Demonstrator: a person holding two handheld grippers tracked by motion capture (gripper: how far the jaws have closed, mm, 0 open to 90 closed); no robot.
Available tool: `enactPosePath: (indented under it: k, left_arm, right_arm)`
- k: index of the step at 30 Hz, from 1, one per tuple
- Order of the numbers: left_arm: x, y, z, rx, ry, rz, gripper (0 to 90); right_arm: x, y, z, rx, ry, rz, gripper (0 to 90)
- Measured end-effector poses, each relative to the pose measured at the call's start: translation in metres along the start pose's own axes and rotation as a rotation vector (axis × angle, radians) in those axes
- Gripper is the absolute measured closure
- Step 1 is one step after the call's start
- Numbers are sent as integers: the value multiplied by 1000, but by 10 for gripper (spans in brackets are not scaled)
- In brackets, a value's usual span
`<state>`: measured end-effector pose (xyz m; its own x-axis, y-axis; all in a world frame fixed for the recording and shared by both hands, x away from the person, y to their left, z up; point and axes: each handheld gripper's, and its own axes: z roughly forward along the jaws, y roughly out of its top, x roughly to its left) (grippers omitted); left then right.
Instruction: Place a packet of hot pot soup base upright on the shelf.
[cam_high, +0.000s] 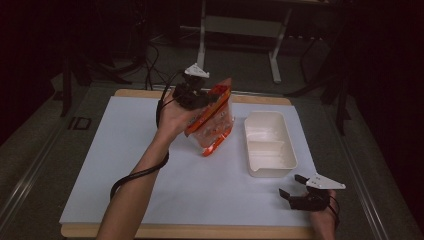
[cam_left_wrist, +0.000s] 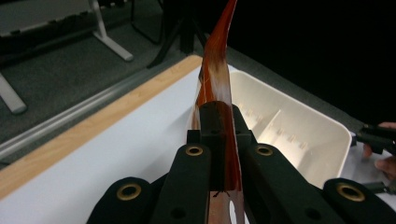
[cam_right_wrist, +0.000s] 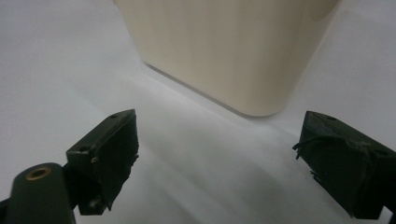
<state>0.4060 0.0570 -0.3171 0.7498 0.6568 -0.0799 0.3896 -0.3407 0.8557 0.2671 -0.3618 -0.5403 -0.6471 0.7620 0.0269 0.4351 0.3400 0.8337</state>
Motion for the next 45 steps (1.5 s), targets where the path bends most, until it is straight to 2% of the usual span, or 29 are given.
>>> enactPosePath:
  k: [9, 15, 16, 21, 22, 27, 31, 45]
  left_arm:
    - [-3, 12, 9, -50, 1, 17, 900]
    - [-4, 17, 12, -60, -8, 27, 900]
    - [-5, 21, 15, -71, -9, 43, 900]
    - [-4, 25, 17, -80, -10, 42, 900]
    - [-6, 31, 19, -88, -15, 56, 900]
    - [-7, 39, 27, -84, -26, 70, 900]
    - [-7, 43, 32, -88, -31, 64, 900]
    - [-14, 53, 44, -91, -50, 80, 900]
  right_arm:
    - [0, 0, 0, 0, 0, 1, 121]
    - [0, 0, 0, 0, 0, 1, 120]
    - [0, 0, 0, 0, 0, 0, 120]
    - [0, 0, -1, 0, 0, 1, 120]
    - [0, 0, -1, -1, 1, 1, 120]
    - [0, 0, -1, -2, 0, 0, 120]
    - [-1, 0, -1, -4, 3, 6, 121]
    - [-1, 0, -1, -9, 4, 9, 121]
